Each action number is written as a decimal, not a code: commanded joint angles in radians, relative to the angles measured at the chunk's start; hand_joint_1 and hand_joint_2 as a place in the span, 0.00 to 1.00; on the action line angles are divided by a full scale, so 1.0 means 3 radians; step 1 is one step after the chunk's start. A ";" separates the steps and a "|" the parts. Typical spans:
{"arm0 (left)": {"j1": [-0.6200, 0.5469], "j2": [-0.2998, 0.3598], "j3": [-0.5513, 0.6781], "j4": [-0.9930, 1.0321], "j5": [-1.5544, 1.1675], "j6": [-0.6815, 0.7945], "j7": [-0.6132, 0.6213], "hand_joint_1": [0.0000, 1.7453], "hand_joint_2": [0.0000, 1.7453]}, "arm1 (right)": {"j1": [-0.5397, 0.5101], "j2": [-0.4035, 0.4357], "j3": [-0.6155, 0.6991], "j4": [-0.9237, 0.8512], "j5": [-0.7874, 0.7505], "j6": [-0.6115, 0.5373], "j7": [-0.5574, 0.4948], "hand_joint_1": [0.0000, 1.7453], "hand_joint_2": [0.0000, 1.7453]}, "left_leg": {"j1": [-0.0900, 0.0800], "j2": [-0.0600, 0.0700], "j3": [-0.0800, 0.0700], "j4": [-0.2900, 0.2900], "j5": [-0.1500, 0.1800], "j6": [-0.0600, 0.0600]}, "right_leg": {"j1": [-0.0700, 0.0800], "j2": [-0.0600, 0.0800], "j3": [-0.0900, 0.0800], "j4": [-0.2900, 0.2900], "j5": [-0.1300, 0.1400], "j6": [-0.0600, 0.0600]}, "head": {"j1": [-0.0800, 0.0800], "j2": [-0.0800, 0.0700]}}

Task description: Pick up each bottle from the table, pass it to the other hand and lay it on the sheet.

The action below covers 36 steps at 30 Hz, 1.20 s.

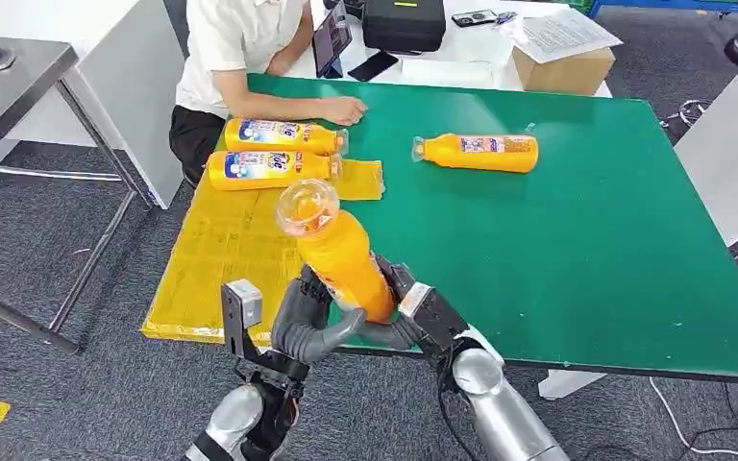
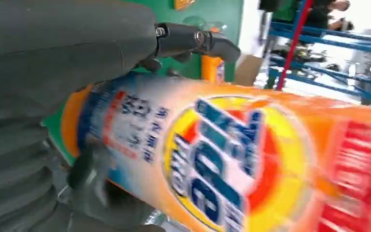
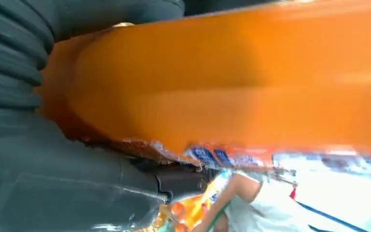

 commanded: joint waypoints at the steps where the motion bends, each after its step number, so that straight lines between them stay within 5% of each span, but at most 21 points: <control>1: -0.0212 0.0005 -0.0075 0.0067 -0.0135 0.0084 -0.0062 0.00 1.00 | -0.0295 -0.0064 0.0531 0.0692 0.0183 0.0055 0.0042 1.00 1.00 | 0.0004 -0.0001 0.0011 -0.0001 -0.0004 -0.0007 | 0.0004 0.0001 0.0011 0.0000 -0.0003 -0.0007 | 0.0000 0.0000; 19: -0.0301 0.0001 -0.0103 0.0288 -0.0244 0.0052 0.0042 0.00 1.00 | -0.0400 -0.0106 0.0648 0.0855 0.0427 -0.0131 0.0107 1.00 1.00 | 0.0001 -0.0004 0.0003 -0.0001 0.0000 -0.0004 | 0.0001 -0.0004 0.0001 -0.0001 -0.0002 -0.0004 | 0.0000 0.0000; 20: -0.0326 -0.0028 -0.0061 0.0366 -0.0177 -0.0018 0.0024 0.18 1.00 | -0.0427 -0.0089 0.0676 0.0881 0.0446 -0.0135 0.0108 1.00 1.00 | 0.0003 -0.0007 0.0009 -0.0001 -0.0002 -0.0007 | 0.0003 -0.0006 0.0007 0.0000 -0.0005 -0.0007 | 0.0000 0.0000; 21: -0.0339 -0.0040 -0.0036 0.0399 -0.0146 -0.0076 -0.0008 0.84 1.00 | -0.0447 -0.0075 0.0704 0.0899 0.0460 -0.0140 0.0109 1.00 1.00 | 0.0002 -0.0003 0.0004 -0.0001 -0.0001 -0.0005 | 0.0002 -0.0003 0.0003 -0.0001 -0.0002 -0.0004 | 0.0000 0.0000; 22: -0.0337 -0.0051 -0.0010 0.0394 -0.0119 -0.0102 -0.0024 1.00 1.00 | -0.0456 -0.0073 0.0731 0.0914 0.0467 -0.0121 0.0108 1.00 1.00 | 0.0003 -0.0005 0.0012 -0.0001 -0.0003 -0.0008 | 0.0003 -0.0004 0.0011 -0.0002 -0.0005 -0.0008 | 0.0000 0.0000; 36: -0.0359 -0.0064 0.0001 0.0381 -0.0104 -0.0158 0.0007 1.00 1.00 | -0.0493 -0.0063 0.0938 0.0960 0.0682 -0.0255 0.0114 1.00 1.00 | 0.0004 -0.0006 0.0004 0.0000 -0.0001 -0.0006 | 0.0004 -0.0006 0.0003 -0.0001 -0.0003 -0.0005 | 0.0001 0.0000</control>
